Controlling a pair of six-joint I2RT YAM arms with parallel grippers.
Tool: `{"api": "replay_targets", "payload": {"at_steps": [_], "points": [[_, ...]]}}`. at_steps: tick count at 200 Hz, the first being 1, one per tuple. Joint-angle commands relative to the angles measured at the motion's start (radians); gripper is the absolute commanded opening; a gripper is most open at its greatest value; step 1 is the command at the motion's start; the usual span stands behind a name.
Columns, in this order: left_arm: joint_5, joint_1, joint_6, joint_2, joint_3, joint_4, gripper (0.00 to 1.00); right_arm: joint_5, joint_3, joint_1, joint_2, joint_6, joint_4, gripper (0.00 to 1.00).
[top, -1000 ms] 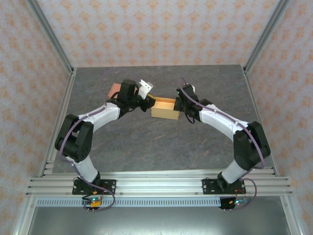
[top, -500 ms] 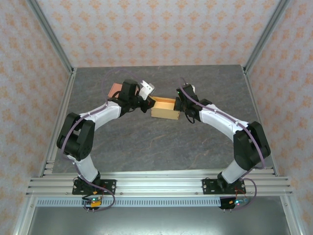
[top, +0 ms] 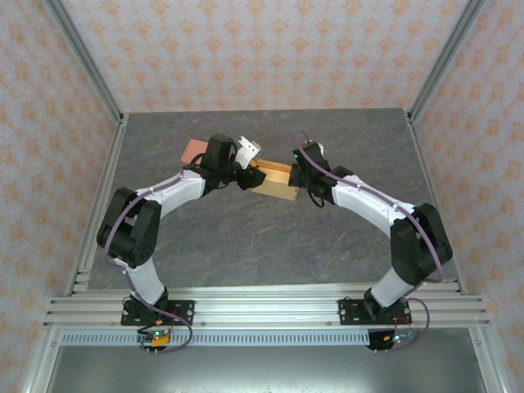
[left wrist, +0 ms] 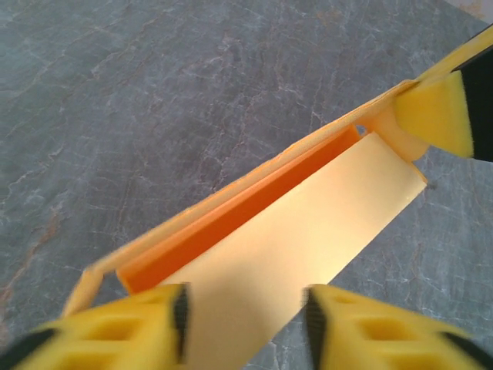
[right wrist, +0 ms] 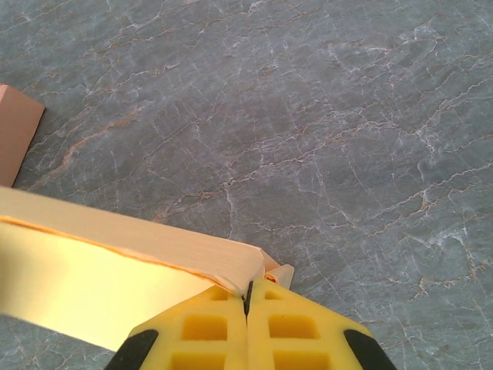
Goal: Fold the paper box
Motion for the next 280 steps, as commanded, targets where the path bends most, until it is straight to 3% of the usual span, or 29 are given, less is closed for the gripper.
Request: {"api": "replay_targets", "payload": {"at_steps": [1, 18, 57, 96, 108, 121, 128, 173, 185, 196, 225, 280], "points": [[-0.003, 0.048, 0.014, -0.057, -0.032, 0.039, 0.58, 0.006, -0.002, 0.009, 0.022, 0.000, -0.092, 0.00], [-0.008, 0.067, 0.030, -0.077, -0.041, 0.033, 0.59, 0.005, -0.003, 0.009, 0.021, -0.001, -0.090, 0.00], [0.023, 0.101, 0.035, -0.073, -0.043, 0.044, 0.51, 0.000, 0.000, 0.009, 0.028, -0.001, -0.087, 0.00], [0.205, 0.101, 0.163, -0.005, 0.033, -0.072, 0.37, -0.003, 0.002, 0.010, 0.028, -0.004, -0.089, 0.00], [0.213, 0.101, 0.161, 0.011, 0.041, -0.077, 0.28, -0.004, 0.006, 0.009, 0.028, -0.005, -0.092, 0.00], [0.226, 0.101, 0.159, 0.017, 0.041, -0.065, 0.08, -0.001, 0.004, 0.009, 0.023, -0.006, -0.094, 0.00], [0.236, 0.101, 0.156, 0.019, 0.044, -0.063, 0.03, 0.000, 0.004, 0.009, 0.022, -0.006, -0.094, 0.00], [0.233, 0.101, 0.128, 0.024, 0.053, -0.082, 0.01, -0.002, 0.006, 0.009, 0.028, -0.002, -0.095, 0.00], [0.224, 0.098, 0.111, 0.020, 0.051, -0.076, 0.12, -0.003, 0.006, 0.009, 0.029, 0.003, -0.091, 0.00], [0.196, 0.092, 0.081, 0.016, 0.042, -0.056, 0.13, -0.003, 0.007, 0.010, 0.030, 0.006, -0.090, 0.00], [0.104, 0.055, -0.027, 0.008, 0.039, -0.029, 0.00, 0.036, 0.012, 0.023, 0.029, 0.029, -0.096, 0.00], [-0.080, -0.027, -0.258, -0.041, -0.027, 0.112, 0.00, 0.118, 0.015, 0.098, 0.053, 0.083, -0.087, 0.00]]}}
